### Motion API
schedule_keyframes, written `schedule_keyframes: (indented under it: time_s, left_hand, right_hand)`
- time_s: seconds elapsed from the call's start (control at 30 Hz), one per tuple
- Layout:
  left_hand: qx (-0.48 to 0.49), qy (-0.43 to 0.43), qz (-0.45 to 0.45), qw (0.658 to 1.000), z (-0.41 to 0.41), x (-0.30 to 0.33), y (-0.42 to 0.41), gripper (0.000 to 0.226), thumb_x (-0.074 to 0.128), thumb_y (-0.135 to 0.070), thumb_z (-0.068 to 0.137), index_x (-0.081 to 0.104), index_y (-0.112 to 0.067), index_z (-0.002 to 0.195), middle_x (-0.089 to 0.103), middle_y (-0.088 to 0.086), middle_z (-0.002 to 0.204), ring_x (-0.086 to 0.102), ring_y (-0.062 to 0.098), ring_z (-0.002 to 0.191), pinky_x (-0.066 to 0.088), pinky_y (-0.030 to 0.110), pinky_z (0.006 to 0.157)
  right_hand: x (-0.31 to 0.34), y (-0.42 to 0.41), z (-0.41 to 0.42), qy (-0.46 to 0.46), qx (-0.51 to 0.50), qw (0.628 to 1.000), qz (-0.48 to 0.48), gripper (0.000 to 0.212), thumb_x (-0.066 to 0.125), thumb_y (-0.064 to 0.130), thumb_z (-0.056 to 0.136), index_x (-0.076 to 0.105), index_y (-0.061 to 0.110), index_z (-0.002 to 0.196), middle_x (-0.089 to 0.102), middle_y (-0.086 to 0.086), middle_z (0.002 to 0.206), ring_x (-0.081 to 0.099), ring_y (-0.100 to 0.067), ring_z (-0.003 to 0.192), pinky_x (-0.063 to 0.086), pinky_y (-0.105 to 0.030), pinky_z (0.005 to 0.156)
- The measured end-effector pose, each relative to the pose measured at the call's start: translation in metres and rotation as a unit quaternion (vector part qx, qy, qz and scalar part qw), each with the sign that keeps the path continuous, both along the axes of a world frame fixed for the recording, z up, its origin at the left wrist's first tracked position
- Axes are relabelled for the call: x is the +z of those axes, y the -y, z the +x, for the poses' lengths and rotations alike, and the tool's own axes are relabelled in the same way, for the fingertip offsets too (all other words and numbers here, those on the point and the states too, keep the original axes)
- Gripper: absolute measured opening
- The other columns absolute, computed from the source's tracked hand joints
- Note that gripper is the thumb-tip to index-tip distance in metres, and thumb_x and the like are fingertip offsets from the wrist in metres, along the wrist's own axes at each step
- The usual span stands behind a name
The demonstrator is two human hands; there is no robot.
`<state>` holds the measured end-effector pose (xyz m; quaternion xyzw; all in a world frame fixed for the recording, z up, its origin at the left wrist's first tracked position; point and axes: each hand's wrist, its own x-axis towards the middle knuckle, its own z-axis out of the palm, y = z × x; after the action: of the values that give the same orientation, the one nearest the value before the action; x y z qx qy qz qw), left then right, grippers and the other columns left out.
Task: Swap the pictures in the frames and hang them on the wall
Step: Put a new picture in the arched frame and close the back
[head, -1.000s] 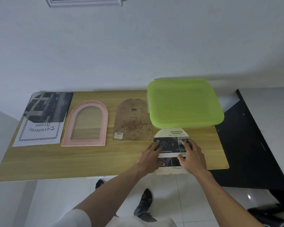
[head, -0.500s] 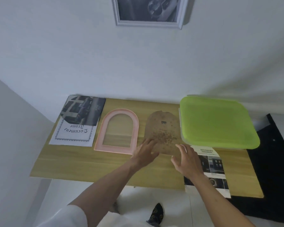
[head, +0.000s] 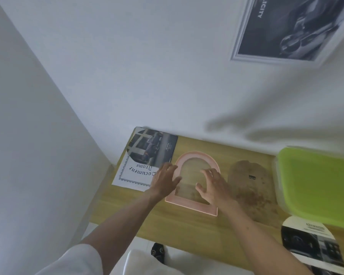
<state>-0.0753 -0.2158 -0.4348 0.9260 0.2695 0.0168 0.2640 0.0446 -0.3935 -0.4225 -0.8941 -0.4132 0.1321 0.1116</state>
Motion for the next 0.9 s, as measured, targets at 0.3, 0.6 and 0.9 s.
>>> schedule_keyframes:
  time_s: [0.3,0.6,0.9]
  left_hand:
    - [0.041,-0.085,0.043,0.995,-0.021,-0.011,-0.097,0.057,0.063,-0.038,0.090,0.044,-0.015,0.139,0.029,0.008,0.154,0.027,0.028,0.140,0.030,0.039,0.113]
    - [-0.015,-0.096,0.034,0.995,-0.026,-0.042,-0.128,0.065,0.057,-0.039,0.095,0.032,-0.016,0.151,0.017,0.002,0.162,0.016,0.022,0.149,0.013,0.038,0.122]
    - [0.001,-0.022,0.049,0.999,-0.029,-0.051,-0.132,0.052,0.061,-0.037,0.092,0.050,-0.020,0.140,0.037,-0.003,0.154,0.025,0.020,0.144,0.014,0.032,0.118]
  right_hand:
    - [-0.007,-0.120,-0.025,-0.020,0.068,0.997,-0.043,0.055,0.057,0.040,0.096,0.043,0.017,0.144,0.040,-0.005,0.152,0.046,-0.026,0.132,0.040,-0.039,0.108]
    - [-0.033,-0.189,-0.023,-0.027,0.110,0.989,-0.098,0.063,0.051,0.039,0.100,0.032,0.010,0.153,0.028,-0.005,0.161,0.031,-0.022,0.146,0.032,-0.034,0.116]
    - [-0.051,-0.188,-0.026,0.031,0.147,0.988,-0.029,0.014,0.060,0.017,0.092,0.068,0.007,0.097,0.064,-0.007,0.100,0.067,-0.028,0.082,0.056,-0.038,0.054]
